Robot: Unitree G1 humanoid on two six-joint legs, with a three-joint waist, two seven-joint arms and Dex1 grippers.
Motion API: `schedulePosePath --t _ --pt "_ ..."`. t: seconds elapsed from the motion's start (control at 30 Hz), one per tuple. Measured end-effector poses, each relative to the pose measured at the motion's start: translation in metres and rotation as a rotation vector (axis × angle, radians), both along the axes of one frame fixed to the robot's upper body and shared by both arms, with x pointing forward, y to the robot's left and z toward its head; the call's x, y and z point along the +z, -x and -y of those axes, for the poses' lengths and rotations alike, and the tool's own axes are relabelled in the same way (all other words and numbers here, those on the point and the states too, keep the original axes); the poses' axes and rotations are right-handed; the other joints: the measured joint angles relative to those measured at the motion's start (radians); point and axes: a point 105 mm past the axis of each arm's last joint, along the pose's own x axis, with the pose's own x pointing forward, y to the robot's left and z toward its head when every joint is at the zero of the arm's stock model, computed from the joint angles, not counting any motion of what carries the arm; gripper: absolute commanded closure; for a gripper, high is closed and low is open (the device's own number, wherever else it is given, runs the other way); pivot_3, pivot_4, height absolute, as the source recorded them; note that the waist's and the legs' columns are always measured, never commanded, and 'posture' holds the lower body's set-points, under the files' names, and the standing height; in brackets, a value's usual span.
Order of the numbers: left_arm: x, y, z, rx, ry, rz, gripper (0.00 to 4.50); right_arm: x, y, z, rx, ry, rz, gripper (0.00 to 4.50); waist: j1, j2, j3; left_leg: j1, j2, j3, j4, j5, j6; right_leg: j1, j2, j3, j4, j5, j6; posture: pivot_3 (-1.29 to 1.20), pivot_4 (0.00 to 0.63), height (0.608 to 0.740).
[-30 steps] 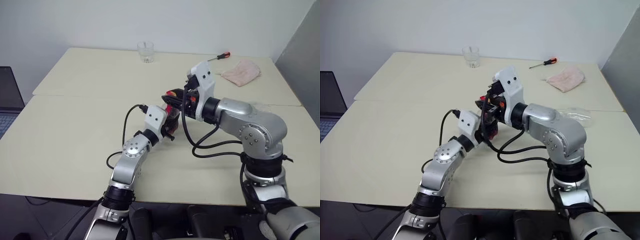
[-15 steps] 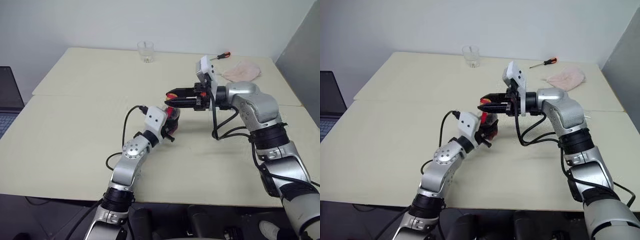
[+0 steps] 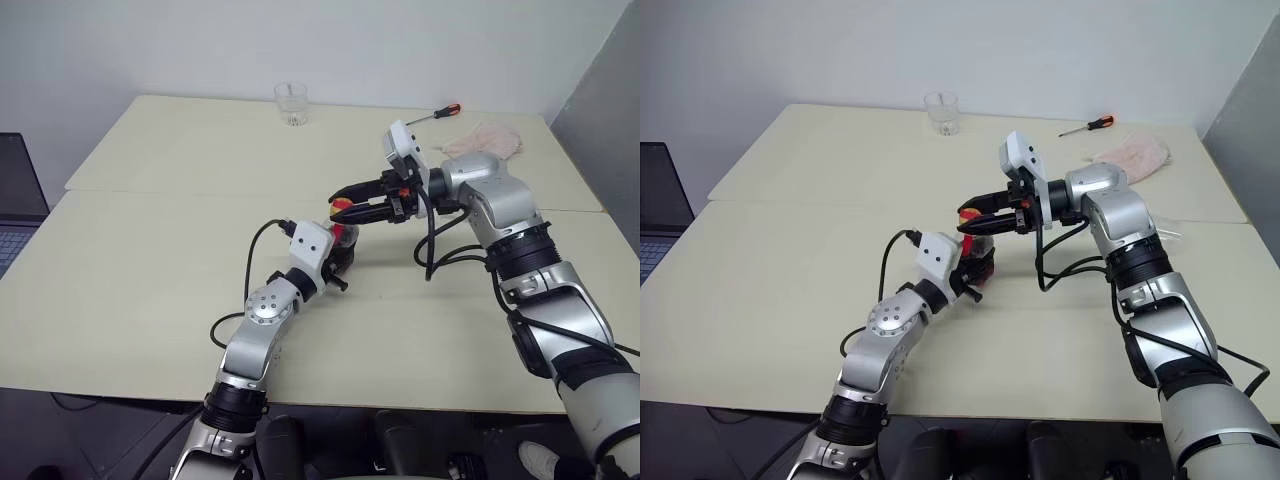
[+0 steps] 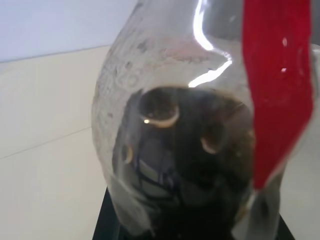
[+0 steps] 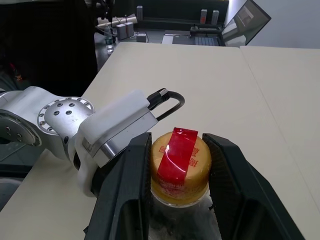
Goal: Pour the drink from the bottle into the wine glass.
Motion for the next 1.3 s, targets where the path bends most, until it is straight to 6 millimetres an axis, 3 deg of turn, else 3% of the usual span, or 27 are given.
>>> schedulePosePath --t 0.03,0.33,0.37,0.7,0.87,1.03,1.3 --pt "0.001 0.000 0.000 -0.001 0.002 0.001 3.55 0.001 0.000 0.000 -0.001 0.000 -0.003 3.24 0.000 0.000 0.000 0.000 0.000 0.000 0.000 0.000 0.000 0.000 0.000 0.000 0.000 0.000 0.000 0.00 0.150 0.740" --pt "0.010 -0.003 -0.001 0.001 0.016 0.022 3.55 0.017 0.009 0.016 -0.055 -0.027 -0.013 0.14 0.001 0.000 0.000 0.000 0.000 -0.002 0.000 0.000 0.000 0.000 0.000 0.000 0.000 0.000 0.000 0.00 0.150 0.740" --pt "0.012 -0.003 0.000 -0.004 0.017 0.026 3.55 0.020 0.010 0.017 -0.066 -0.036 -0.013 0.00 0.001 0.000 0.000 0.000 0.000 -0.002 0.000 0.000 0.000 0.000 0.000 0.000 0.000 0.000 0.000 0.00 0.150 0.740" --pt "0.013 -0.004 0.004 -0.015 0.024 0.028 3.55 0.050 0.012 0.039 -0.343 -0.242 -0.011 0.00 0.000 0.000 0.000 0.000 0.000 -0.003 0.000 0.000 0.000 0.000 0.000 0.001 0.000 0.000 0.000 0.00 0.150 0.740" --pt "0.013 -0.004 0.005 -0.017 0.038 0.022 3.55 0.041 0.020 0.018 -0.485 -0.294 -0.051 0.00 -0.003 0.000 0.000 0.000 0.000 -0.003 0.000 0.000 0.000 -0.001 0.001 0.003 0.001 0.000 0.000 0.00 0.150 0.740" --pt "0.008 -0.006 0.003 -0.007 0.048 -0.005 3.57 0.045 0.021 0.001 -0.616 -0.332 -0.057 0.00 -0.001 0.000 0.000 0.000 0.000 -0.003 0.000 0.000 0.000 0.000 0.000 0.002 0.001 0.000 0.000 0.00 0.150 0.740" --pt "0.006 -0.008 0.002 0.007 0.049 -0.010 3.57 0.036 0.022 -0.019 -0.689 -0.283 -0.034 0.00 -0.001 0.000 0.000 0.000 0.000 -0.002 0.000 0.000 0.000 0.000 0.000 0.001 0.000 0.000 0.000 0.00 0.150 0.740"
